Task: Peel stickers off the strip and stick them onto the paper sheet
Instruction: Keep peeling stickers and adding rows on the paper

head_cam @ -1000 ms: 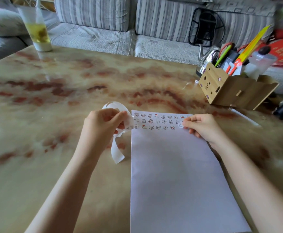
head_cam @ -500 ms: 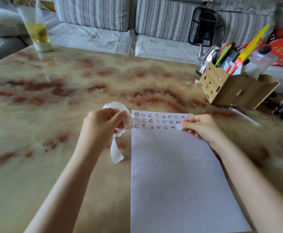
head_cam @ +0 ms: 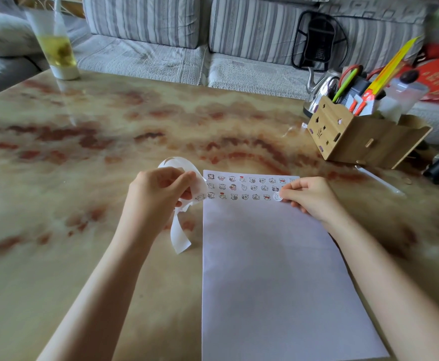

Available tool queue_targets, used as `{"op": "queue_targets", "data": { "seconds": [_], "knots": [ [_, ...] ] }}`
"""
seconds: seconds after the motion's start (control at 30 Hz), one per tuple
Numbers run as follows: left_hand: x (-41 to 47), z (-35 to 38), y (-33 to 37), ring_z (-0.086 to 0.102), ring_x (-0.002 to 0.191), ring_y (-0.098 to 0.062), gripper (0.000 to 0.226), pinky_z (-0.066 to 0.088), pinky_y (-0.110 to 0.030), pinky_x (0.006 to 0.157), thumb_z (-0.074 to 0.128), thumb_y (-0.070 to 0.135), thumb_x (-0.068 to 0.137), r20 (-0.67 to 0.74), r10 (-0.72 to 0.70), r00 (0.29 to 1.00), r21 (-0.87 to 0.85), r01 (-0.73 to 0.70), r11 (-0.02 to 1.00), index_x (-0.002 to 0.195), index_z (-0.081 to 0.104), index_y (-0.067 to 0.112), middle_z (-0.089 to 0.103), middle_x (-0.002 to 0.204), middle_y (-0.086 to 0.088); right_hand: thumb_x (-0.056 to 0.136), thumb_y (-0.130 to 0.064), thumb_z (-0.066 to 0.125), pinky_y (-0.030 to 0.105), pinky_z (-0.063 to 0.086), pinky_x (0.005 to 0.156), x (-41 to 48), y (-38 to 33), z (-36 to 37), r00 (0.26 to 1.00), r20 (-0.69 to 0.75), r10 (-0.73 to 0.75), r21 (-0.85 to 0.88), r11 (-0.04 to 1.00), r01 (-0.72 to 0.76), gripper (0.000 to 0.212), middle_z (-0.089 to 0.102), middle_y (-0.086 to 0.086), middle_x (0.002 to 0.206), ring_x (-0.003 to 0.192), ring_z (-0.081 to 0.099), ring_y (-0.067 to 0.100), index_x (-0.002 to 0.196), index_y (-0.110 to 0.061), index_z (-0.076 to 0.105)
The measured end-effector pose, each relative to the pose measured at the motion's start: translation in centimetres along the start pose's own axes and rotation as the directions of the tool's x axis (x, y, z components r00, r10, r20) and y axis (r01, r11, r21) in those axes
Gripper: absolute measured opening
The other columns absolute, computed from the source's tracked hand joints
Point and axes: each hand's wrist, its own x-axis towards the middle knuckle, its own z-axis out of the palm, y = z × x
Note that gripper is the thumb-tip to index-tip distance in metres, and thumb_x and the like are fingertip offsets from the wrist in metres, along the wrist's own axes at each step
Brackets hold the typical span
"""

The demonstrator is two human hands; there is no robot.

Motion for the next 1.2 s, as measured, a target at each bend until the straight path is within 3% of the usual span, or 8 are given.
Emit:
{"op": "queue_targets", "data": {
  "seconds": [0.27, 0.6, 0.9, 1.03, 1.2],
  "knots": [
    [0.0, -0.1, 0.0, 0.059, 0.053, -0.005, 0.021, 0.052, -0.028, 0.062, 0.062, 0.028, 0.086, -0.002, -0.004, 1.000, -0.014, 0.004, 1.000, 0.072, 0.074, 0.019, 0.071, 0.064, 0.005, 0.078, -0.006, 0.070, 0.010, 0.032, 0.038, 0.0, -0.1, 0.1, 1.000, -0.009, -0.011, -0.028, 1.000, 0.010, 0.002, 0.067, 0.004, 0.068, 0.048, 0.046, 0.006, 0.079, -0.007, 0.068],
    [0.1, -0.2, -0.1, 0.060, 0.054, -0.006, 0.021, 0.053, -0.029, 0.068, 0.062, 0.027, 0.086, 0.001, 0.012, 1.000, -0.021, -0.012, 1.000, 0.072, 0.074, 0.018, 0.071, 0.064, 0.002, 0.078, -0.005, 0.069, 0.008, 0.031, 0.037, 0.4, 0.4, 0.2, 0.998, -0.012, -0.057, -0.099, 0.994, 0.055, 0.010, 0.061, 0.005, 0.064, 0.050, 0.044, 0.011, 0.070, -0.011, 0.067],
    [0.1, -0.2, -0.1, 0.061, 0.056, -0.008, 0.020, 0.054, -0.033, 0.070, 0.063, 0.027, 0.086, -0.003, 0.003, 1.000, -0.046, -0.003, 0.999, 0.070, 0.074, 0.020, 0.071, 0.064, 0.003, 0.078, -0.009, 0.072, 0.009, 0.028, 0.037, 0.7, 0.8, 0.0, 0.998, -0.007, -0.068, -0.121, 0.990, 0.066, 0.004, 0.054, 0.003, 0.063, 0.040, 0.038, 0.002, 0.077, -0.010, 0.069],
    [0.0, -0.2, -0.1, 0.067, 0.065, -0.016, 0.020, 0.055, -0.034, 0.073, 0.062, 0.026, 0.085, 0.003, 0.006, 1.000, -0.035, -0.006, 0.999, 0.073, 0.075, 0.018, 0.072, 0.066, 0.002, 0.078, -0.010, 0.074, 0.019, 0.030, 0.041, 0.8, 0.8, -0.2, 0.997, 0.008, -0.075, -0.086, 0.993, 0.075, 0.017, 0.056, 0.005, 0.063, 0.042, 0.038, 0.009, 0.087, -0.011, 0.060],
    [0.0, -0.4, 0.0, 0.069, 0.073, -0.023, 0.019, 0.055, -0.035, 0.073, 0.062, 0.025, 0.085, 0.003, 0.002, 1.000, -0.049, -0.001, 0.999, 0.074, 0.075, 0.015, 0.073, 0.067, 0.000, 0.078, -0.011, 0.077, 0.012, 0.029, 0.034, 1.2, 1.1, 0.0, 0.995, -0.014, -0.100, -0.055, 0.994, 0.099, 0.025, 0.056, 0.004, 0.058, 0.032, 0.042, -0.001, 0.090, -0.007, 0.055]
  ]
}}
